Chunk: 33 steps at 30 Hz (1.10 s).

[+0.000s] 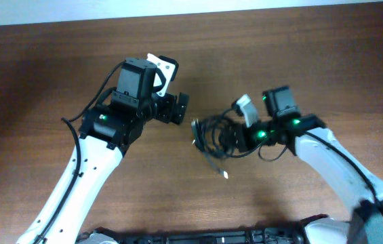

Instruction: Untangle cables

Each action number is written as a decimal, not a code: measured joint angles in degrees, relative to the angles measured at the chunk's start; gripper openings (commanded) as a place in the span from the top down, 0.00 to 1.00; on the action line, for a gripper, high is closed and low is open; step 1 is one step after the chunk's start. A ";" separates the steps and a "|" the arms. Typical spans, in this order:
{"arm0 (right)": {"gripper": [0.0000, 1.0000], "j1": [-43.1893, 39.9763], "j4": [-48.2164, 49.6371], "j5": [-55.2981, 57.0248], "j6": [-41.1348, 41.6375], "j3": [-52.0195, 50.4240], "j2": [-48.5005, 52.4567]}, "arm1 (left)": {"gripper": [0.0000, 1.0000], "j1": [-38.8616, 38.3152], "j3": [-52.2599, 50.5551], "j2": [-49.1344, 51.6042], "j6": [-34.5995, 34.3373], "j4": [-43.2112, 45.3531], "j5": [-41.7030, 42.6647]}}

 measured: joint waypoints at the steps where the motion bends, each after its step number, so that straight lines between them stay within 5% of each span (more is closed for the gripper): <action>1: 0.96 -0.39 0.09 0.72 -1.95 1.66 -2.45 | 0.01 0.00 0.00 0.00 0.00 0.00 0.90; 8: 0.96 -0.37 -0.11 7.08 -13.25 3.78 -13.66 | 0.02 0.00 0.00 0.00 1.46 0.02 7.67; 15: 0.96 -0.37 -1.20 9.14 -23.34 3.78 -18.47 | 0.00 0.00 0.17 -0.81 9.94 0.00 18.49; 21: 0.96 -0.37 -0.85 7.32 -25.68 3.78 -18.60 | 0.01 0.00 0.20 -4.63 16.72 -0.04 26.47; 33: 0.96 -0.33 4.81 -4.57 -25.99 3.76 -20.92 | 0.01 0.00 0.20 -4.68 18.23 -0.20 29.62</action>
